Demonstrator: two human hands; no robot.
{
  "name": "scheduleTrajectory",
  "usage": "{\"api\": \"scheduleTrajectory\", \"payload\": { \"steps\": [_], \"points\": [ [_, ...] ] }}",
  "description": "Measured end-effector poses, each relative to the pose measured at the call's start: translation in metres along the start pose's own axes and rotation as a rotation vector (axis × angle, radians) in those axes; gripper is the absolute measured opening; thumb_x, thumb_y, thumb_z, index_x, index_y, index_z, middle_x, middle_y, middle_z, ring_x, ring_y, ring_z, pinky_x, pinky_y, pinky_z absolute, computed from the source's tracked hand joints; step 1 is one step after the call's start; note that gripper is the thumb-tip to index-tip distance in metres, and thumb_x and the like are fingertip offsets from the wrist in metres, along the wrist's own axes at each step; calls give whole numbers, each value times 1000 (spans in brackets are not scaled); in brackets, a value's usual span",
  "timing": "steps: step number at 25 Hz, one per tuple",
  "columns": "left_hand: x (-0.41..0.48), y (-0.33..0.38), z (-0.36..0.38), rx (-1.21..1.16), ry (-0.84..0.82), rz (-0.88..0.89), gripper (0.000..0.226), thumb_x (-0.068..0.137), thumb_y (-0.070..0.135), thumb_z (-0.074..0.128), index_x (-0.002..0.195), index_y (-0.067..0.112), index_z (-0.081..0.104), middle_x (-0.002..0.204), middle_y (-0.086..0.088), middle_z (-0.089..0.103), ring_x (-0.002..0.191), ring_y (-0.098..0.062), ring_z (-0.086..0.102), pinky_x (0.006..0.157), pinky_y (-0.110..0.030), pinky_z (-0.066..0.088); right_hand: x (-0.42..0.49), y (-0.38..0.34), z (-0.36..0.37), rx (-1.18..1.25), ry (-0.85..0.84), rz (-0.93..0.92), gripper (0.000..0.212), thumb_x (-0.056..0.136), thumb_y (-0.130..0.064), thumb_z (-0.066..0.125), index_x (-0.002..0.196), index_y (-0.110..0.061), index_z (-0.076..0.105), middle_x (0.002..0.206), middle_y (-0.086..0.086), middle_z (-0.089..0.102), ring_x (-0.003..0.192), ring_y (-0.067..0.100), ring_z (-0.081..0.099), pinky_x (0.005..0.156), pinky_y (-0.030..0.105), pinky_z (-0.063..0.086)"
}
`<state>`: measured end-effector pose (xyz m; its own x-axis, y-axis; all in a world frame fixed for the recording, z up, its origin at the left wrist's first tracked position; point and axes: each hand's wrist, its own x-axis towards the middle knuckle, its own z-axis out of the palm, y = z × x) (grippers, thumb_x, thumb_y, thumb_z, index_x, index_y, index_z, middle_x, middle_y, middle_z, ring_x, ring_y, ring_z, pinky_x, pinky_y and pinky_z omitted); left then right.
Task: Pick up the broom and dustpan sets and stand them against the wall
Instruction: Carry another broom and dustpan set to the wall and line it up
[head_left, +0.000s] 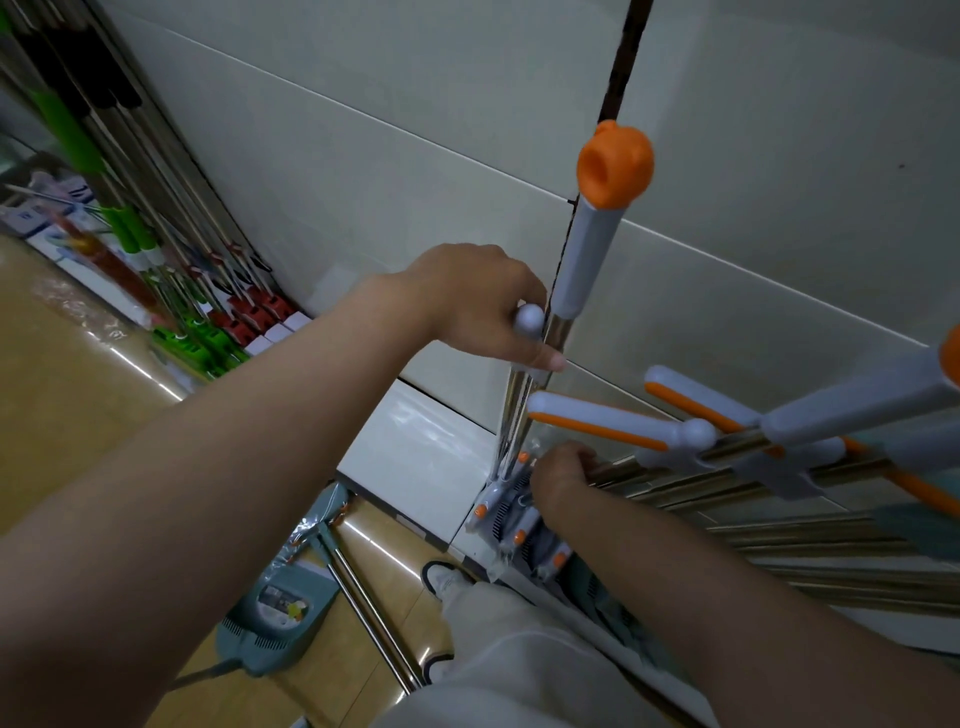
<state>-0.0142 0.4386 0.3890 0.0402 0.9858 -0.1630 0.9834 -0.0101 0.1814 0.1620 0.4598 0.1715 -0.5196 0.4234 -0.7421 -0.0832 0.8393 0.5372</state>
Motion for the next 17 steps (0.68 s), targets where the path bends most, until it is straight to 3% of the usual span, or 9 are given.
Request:
{"api": "scheduleTrajectory", "payload": {
  "steps": [4,9,15,17],
  "points": [
    [13,19,7,154,-33,-61,76,64,95,48,71,21,64,62,4,60,61,-18,59,63,-32,51,6,-3,8,90,-29,-39,48,102,-29,48,145,-7,44,143,13,52,130,34,54,97,49,50],
    [21,29,12,151,88,-23,80,65,96,42,66,18,58,57,6,55,55,-19,53,61,-31,48,6,9,6,189,-33,-89,47,102,-26,52,144,-9,46,147,10,49,135,29,49,102,40,48],
    [18,16,14,118,135,12,83,61,98,37,65,17,58,55,4,55,55,-21,55,62,-37,54,8,9,6,254,-50,-58,51,102,-28,52,148,-9,41,152,11,42,139,31,44,104,42,47],
    [18,11,15,99,120,14,82,61,97,38,65,18,59,56,4,56,56,-20,56,61,-36,53,15,1,7,248,-59,-14,50,101,-27,53,146,-9,44,147,12,49,133,34,51,100,47,50]
  ]
}}
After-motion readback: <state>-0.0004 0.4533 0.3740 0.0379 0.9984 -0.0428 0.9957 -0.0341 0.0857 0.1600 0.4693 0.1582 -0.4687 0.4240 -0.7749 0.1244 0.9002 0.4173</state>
